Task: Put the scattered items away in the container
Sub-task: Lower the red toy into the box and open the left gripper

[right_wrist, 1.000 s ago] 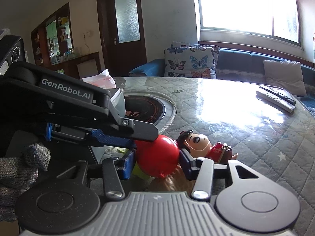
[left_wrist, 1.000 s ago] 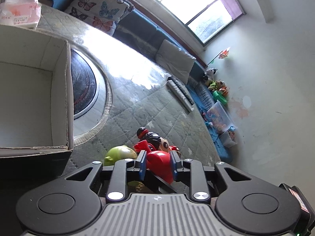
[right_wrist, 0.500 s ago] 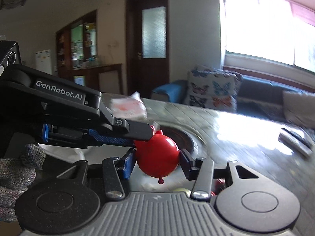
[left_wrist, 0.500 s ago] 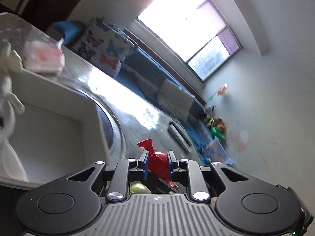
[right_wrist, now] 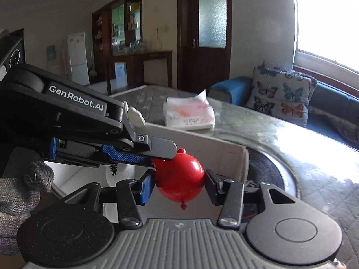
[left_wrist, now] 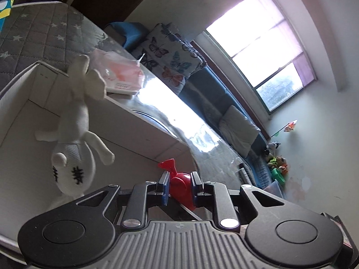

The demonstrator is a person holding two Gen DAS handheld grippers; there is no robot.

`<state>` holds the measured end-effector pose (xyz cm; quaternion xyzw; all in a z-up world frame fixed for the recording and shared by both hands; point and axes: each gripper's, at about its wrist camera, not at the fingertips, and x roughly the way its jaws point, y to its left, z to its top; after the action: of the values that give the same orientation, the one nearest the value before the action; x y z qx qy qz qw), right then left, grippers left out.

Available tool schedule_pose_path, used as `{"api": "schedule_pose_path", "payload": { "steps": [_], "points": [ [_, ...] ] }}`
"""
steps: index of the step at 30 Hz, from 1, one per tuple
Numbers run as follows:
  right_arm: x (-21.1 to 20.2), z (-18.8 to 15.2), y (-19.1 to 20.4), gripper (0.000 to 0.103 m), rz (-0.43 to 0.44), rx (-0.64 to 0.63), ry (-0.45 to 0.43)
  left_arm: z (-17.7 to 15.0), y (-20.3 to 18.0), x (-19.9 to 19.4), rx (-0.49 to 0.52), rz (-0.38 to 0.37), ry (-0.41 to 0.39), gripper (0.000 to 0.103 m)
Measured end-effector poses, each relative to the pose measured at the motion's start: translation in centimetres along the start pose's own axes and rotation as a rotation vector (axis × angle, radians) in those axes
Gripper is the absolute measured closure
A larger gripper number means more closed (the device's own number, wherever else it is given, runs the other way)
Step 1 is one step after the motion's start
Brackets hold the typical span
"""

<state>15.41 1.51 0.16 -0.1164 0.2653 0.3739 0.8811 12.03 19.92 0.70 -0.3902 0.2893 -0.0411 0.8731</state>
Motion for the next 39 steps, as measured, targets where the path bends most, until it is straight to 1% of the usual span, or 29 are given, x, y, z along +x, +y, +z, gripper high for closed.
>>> {"api": "schedule_pose_path", "payload": {
  "steps": [5, 10, 20, 28, 33, 37, 39],
  "points": [
    [2.3, 0.1, 0.3, 0.054, -0.009, -0.025, 0.055, 0.0, 1.0, 0.9, -0.011, 0.029, 0.024, 0.083],
    [3.6, -0.2, 0.3, 0.054, -0.025, -0.049, 0.102, -0.3, 1.5, 1.0, -0.023, 0.046, 0.036, 0.082],
    [5.0, -0.8, 0.8, 0.054, -0.065, -0.093, 0.141, -0.8, 1.7, 0.8, -0.022, 0.069, 0.037, 0.082],
    [4.5, -0.9, 0.8, 0.054, -0.062, -0.086, 0.126, -1.1, 1.0, 0.9, -0.01, 0.071, 0.043, 0.082],
    [3.1, -1.0, 0.9, 0.053, -0.056, -0.08, 0.09, -1.1, 0.4, 0.6, 0.003, 0.069, 0.031, 0.082],
    [1.7, -1.1, 1.0, 0.047, -0.054, -0.07, 0.059, -1.5, -0.7, 0.0, 0.021, 0.061, 0.02, 0.082],
    [0.9, -1.2, 1.0, 0.046, -0.055, -0.069, 0.045, -1.8, -1.2, -0.3, 0.031, 0.057, 0.018, 0.082]
  ]
}}
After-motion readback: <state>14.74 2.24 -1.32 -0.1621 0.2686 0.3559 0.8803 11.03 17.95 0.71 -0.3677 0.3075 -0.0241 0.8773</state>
